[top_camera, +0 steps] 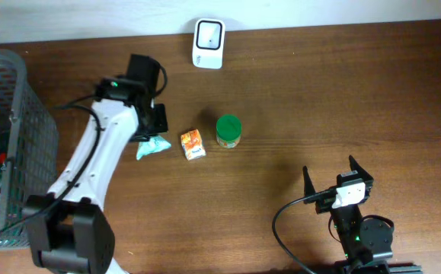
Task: Scan the item barcode
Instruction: 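Hold the green packet toward the scanner, then place it beside the box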
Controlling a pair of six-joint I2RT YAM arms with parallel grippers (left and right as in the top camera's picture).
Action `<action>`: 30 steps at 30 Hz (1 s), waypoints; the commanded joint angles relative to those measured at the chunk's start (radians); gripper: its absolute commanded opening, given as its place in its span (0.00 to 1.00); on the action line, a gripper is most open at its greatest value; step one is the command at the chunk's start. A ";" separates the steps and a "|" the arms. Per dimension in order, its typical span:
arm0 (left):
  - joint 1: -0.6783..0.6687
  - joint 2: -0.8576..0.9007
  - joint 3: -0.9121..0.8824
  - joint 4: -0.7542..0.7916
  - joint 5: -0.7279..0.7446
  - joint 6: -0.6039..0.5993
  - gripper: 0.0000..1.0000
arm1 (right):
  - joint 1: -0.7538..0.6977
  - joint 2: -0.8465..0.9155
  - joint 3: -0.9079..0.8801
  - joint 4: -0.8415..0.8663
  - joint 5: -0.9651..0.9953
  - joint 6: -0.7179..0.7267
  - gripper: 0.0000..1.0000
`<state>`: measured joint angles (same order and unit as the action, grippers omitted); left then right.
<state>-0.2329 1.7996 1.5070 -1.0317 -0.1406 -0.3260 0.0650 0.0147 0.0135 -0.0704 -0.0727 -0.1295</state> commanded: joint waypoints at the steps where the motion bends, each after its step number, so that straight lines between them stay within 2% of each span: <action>1: -0.003 0.021 -0.121 0.127 -0.040 -0.008 0.13 | -0.006 -0.009 -0.008 0.000 -0.005 0.014 0.98; 4: -0.009 0.073 -0.196 0.210 -0.040 -0.008 0.18 | -0.006 -0.009 -0.008 0.000 -0.005 0.014 0.98; 5: -0.012 0.092 -0.206 0.218 -0.041 -0.008 0.24 | -0.006 -0.009 -0.008 0.000 -0.005 0.014 0.98; 6: -0.019 0.117 -0.209 0.230 -0.040 0.011 0.43 | -0.006 -0.009 -0.008 0.000 -0.005 0.014 0.98; 7: -0.027 0.129 -0.209 0.240 -0.040 0.036 0.57 | -0.006 -0.009 -0.008 0.000 -0.005 0.014 0.98; 8: -0.034 0.132 -0.209 0.256 -0.043 0.062 0.64 | -0.006 -0.009 -0.008 0.000 -0.005 0.014 0.98; 11: -0.034 0.112 -0.171 0.259 -0.067 0.075 0.68 | -0.006 -0.009 -0.008 0.000 -0.005 0.014 0.98; 16: -0.024 0.008 -0.111 0.243 -0.067 0.074 0.57 | -0.006 -0.009 -0.008 0.000 -0.005 0.014 0.98; 18: -0.024 -0.031 -0.111 0.244 -0.068 0.075 0.43 | -0.006 -0.009 -0.008 0.000 -0.005 0.014 0.98; 21: -0.024 -0.034 -0.117 0.227 -0.066 0.114 0.11 | -0.006 -0.009 -0.008 0.000 -0.005 0.014 0.98; 23: -0.023 -0.018 -0.141 0.227 -0.084 0.123 0.01 | -0.006 -0.009 -0.008 0.000 -0.005 0.014 0.98; 26: -0.023 0.016 -0.158 0.227 -0.143 0.124 0.00 | -0.006 -0.009 -0.008 0.000 -0.005 0.014 0.98; 30: -0.006 0.043 -0.195 0.254 -0.144 0.170 0.00 | -0.006 -0.009 -0.008 0.000 -0.005 0.014 0.98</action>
<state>-0.2562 1.8191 1.3434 -0.7929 -0.2558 -0.2031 0.0650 0.0139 0.0135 -0.0704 -0.0723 -0.1291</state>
